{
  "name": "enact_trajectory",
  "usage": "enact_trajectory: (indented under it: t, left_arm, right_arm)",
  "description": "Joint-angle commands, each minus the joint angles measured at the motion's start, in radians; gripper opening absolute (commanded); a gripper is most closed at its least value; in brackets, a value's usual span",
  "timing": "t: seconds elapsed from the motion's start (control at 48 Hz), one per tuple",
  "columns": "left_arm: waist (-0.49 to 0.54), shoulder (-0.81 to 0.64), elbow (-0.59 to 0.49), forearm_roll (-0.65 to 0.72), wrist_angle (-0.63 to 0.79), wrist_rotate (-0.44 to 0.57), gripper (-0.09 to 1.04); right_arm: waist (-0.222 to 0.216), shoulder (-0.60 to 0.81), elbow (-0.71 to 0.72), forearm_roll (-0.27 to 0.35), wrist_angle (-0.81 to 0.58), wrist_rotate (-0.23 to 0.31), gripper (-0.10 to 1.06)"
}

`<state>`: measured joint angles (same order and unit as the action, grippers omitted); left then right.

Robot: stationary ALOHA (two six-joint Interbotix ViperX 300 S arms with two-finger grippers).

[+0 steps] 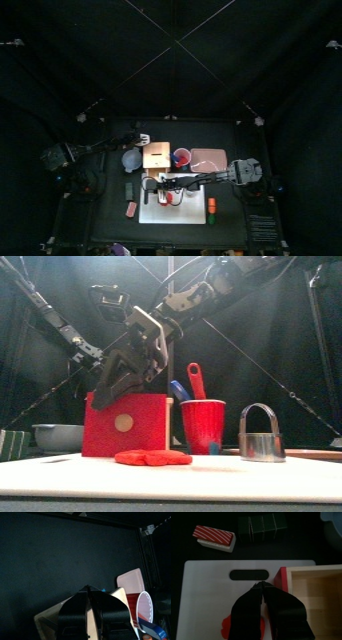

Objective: Get the cutter from the drawer then cut the dough then place the extra dough in the bowl
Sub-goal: Shut the drawer

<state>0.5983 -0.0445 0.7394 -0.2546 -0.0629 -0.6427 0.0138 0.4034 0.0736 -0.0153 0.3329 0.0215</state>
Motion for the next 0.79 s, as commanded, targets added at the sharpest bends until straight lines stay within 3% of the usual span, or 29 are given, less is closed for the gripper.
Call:
enact_trajectory:
  t: [0.021, 0.792]
  left_arm:
    - [0.005, -0.009, -0.018, 0.002, 0.003, 0.0, 0.44]
    - [0.009, -0.009, -0.015, 0.002, 0.015, 0.0, 0.44]
  right_arm:
    - [-0.031, -0.017, -0.051, -0.029, 0.04, 0.0, 0.46]
    - [-0.135, 0.017, -0.109, -0.091, 0.074, 0.0, 0.46]
